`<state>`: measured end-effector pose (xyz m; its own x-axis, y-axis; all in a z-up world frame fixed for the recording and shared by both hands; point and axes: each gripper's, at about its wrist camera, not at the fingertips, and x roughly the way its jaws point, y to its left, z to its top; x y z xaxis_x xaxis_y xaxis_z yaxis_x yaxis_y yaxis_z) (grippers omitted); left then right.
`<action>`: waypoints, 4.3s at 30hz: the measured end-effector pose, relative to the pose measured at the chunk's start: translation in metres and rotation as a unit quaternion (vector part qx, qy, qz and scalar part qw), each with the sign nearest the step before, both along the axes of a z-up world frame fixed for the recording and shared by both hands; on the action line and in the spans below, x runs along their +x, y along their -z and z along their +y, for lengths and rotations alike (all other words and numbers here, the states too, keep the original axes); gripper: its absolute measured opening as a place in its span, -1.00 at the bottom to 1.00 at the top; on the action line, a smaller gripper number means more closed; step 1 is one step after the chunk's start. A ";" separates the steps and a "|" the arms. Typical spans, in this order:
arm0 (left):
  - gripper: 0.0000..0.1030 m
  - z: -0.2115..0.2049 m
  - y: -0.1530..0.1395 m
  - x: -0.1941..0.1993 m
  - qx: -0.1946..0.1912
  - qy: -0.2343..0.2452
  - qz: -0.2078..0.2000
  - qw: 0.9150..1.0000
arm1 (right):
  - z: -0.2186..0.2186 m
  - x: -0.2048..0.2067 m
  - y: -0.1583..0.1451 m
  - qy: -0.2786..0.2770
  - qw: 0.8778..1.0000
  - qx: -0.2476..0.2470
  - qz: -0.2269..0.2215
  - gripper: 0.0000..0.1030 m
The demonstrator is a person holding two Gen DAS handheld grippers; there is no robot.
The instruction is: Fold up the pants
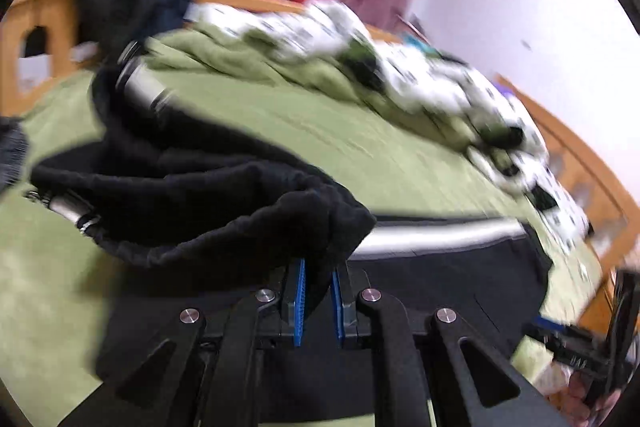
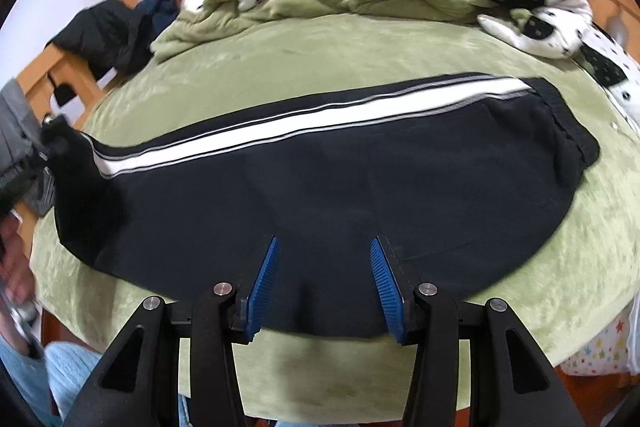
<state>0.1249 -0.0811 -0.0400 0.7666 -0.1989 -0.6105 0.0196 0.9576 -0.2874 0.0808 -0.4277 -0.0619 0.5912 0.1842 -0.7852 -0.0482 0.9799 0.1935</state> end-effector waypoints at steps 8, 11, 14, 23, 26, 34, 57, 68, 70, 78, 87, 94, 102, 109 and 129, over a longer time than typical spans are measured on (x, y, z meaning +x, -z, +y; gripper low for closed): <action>-0.72 -0.128 0.085 -0.021 0.105 0.126 0.084 0.983 | -0.046 -0.001 0.022 0.044 0.998 0.029 0.021 -0.08; -0.29 -0.122 0.078 -0.040 0.103 0.148 0.070 0.981 | -0.040 -0.006 0.024 0.025 1.000 -0.013 0.006 -0.08; 0.16 -0.088 0.063 -0.061 0.066 0.137 0.057 0.987 | -0.028 -0.013 0.026 0.003 0.997 -0.070 -0.015 -0.08; 0.31 0.061 0.048 -0.098 0.076 -0.042 0.047 0.995 | 0.054 0.014 0.017 -0.090 0.995 0.005 -0.032 -0.01; 0.31 0.105 0.051 -0.109 0.064 -0.087 0.051 0.993 | 0.104 0.029 0.012 -0.135 0.990 -0.003 -0.045 0.02; 0.31 0.160 0.063 -0.120 0.052 -0.132 0.053 0.989 | 0.219 0.058 0.037 -0.218 0.972 -0.076 -0.051 0.38; 0.31 0.179 0.069 -0.123 -0.011 -0.112 0.037 0.993 | 0.053 0.076 0.028 -0.014 0.999 0.048 -0.013 -0.13; 0.31 0.140 0.063 -0.116 -0.050 -0.050 0.046 0.996 | 0.100 0.056 0.077 -0.076 0.995 0.057 0.021 -0.19; 0.31 0.128 0.067 -0.108 -0.045 -0.042 0.056 0.997 | 0.106 0.052 0.072 -0.094 0.994 0.053 0.012 -0.59; 0.31 0.097 0.065 -0.092 -0.046 -0.023 0.058 0.997 | 0.101 0.033 0.078 -0.101 0.994 0.033 -0.006 -0.55; 0.31 0.068 0.079 -0.053 -0.005 -0.029 0.082 0.996 | 0.106 -0.001 0.053 -0.057 0.990 -0.091 -0.087 -0.39; 0.31 0.073 0.087 -0.054 -0.001 -0.016 0.124 0.992 | 0.101 -0.005 0.047 -0.053 0.991 -0.097 -0.076 -0.31; 0.31 0.120 -0.028 -0.082 0.024 -0.045 0.036 0.998 | 0.064 -0.038 -0.040 0.004 0.988 -0.092 -0.124 0.33; 0.32 0.148 -0.095 -0.083 0.002 -0.059 -0.031 0.998 | 0.019 -0.056 -0.099 0.014 0.983 -0.097 -0.155 0.69; 0.33 0.124 0.089 0.027 -0.083 0.015 0.124 0.989 | -0.151 0.016 0.083 0.189 0.978 0.087 -0.029 0.68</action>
